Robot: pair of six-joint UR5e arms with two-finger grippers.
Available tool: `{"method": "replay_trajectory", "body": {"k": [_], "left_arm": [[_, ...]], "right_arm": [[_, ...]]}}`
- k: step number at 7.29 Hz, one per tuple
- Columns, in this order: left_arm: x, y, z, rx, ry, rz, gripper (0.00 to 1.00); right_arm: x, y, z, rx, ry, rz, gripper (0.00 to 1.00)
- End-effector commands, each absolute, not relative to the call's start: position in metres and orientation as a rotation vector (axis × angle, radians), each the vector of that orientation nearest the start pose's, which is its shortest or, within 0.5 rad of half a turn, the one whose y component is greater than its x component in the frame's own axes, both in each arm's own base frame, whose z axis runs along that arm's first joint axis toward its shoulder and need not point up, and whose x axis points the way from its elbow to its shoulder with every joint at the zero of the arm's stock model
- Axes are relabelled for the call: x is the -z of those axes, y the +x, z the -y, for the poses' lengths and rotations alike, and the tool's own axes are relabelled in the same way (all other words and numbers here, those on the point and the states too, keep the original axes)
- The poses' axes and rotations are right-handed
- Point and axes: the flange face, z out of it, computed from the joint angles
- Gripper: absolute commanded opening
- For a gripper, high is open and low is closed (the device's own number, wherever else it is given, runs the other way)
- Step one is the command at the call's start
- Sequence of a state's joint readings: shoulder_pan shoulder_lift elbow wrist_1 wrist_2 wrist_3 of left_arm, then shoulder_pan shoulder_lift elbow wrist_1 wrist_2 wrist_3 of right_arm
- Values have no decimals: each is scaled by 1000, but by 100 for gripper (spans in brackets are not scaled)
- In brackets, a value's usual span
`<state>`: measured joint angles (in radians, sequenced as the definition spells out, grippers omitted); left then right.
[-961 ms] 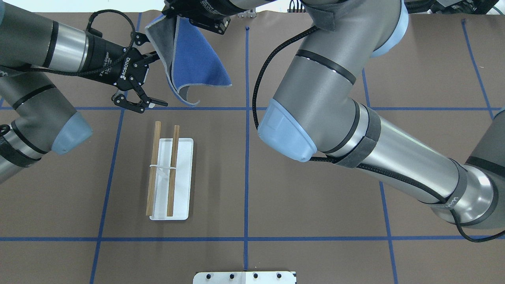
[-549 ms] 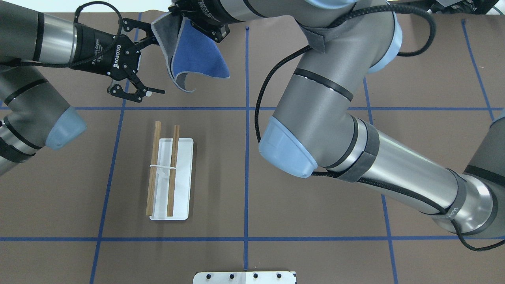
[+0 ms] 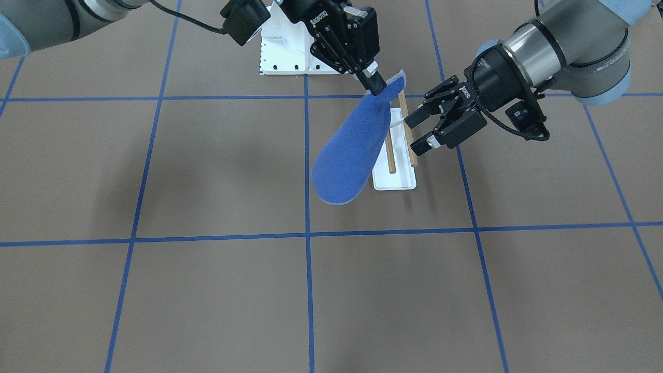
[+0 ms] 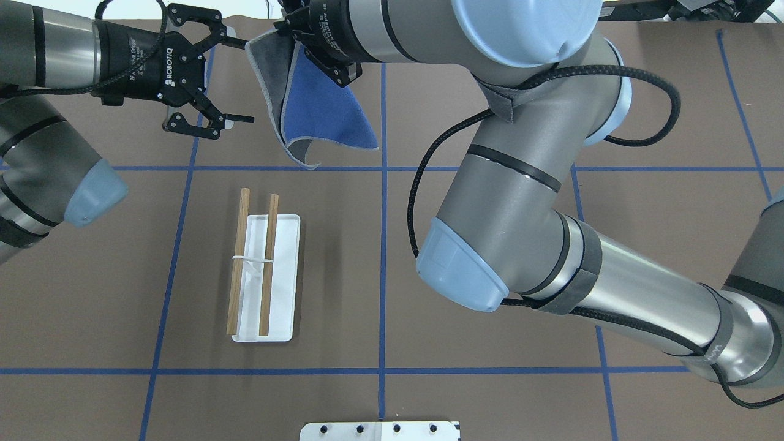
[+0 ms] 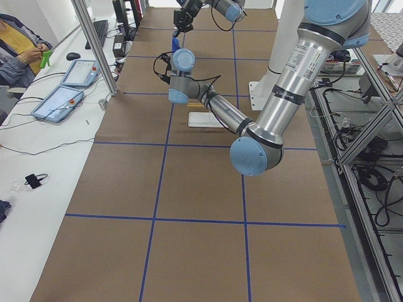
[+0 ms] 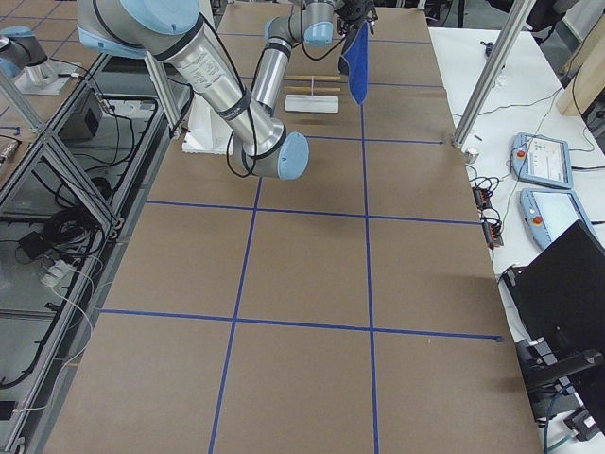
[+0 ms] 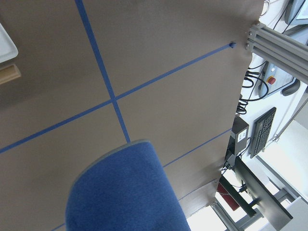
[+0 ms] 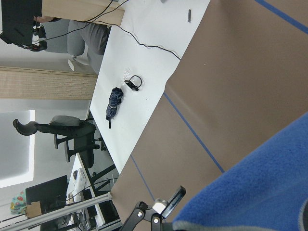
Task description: Hang towel on rack
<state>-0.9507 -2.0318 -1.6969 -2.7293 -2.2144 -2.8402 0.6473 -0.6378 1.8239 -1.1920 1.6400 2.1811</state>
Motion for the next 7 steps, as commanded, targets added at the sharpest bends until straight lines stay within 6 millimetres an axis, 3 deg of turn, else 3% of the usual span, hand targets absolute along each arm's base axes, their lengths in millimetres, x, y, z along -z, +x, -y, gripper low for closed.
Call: {"method": "replay_trajectory", "body": {"k": [1,4,7], "left_arm": [[-214,276,511,1092,-807,-1664,98],[-210,274,507,1150,-921,-1653,98],[-212,275,505,1152,-961,-1660,98]], "right_arm": [[48,-399,453,-993,-15,1657,0],[48,-398,454,-1022,11,1669,0],[47,-417,444,-1070,49,1716,0]]}}
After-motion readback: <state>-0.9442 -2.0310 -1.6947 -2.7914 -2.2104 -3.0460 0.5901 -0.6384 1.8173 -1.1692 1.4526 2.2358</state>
